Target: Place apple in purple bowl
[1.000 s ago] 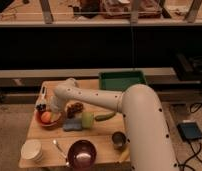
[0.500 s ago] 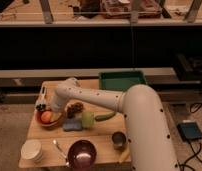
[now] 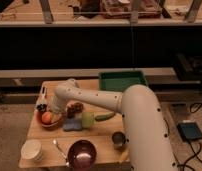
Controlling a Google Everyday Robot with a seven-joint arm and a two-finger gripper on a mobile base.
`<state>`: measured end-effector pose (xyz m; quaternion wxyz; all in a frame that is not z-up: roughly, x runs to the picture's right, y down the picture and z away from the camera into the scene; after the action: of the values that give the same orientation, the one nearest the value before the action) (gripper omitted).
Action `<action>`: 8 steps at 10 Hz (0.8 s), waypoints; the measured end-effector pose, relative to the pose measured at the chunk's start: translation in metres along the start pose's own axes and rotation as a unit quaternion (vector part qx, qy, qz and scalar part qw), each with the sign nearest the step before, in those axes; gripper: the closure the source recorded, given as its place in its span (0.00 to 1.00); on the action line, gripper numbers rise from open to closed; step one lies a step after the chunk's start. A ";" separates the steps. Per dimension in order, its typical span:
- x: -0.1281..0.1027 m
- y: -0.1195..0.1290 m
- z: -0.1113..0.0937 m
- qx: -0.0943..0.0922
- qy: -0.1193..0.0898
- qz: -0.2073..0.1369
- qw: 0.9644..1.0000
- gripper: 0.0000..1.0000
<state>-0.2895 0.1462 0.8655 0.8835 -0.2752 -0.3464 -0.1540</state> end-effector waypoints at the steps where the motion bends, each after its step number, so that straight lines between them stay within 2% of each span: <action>1: 0.001 0.000 0.001 -0.001 0.001 0.001 1.000 0.42; 3: 0.001 -0.001 0.002 -0.002 0.001 0.000 1.000 0.56; 5: 0.002 -0.001 0.002 -0.001 0.001 -0.001 1.000 0.74; 8: 0.001 -0.004 -0.002 0.004 -0.003 0.000 1.000 0.75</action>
<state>-0.2894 0.1413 0.8667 0.8833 -0.2723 -0.3500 -0.1519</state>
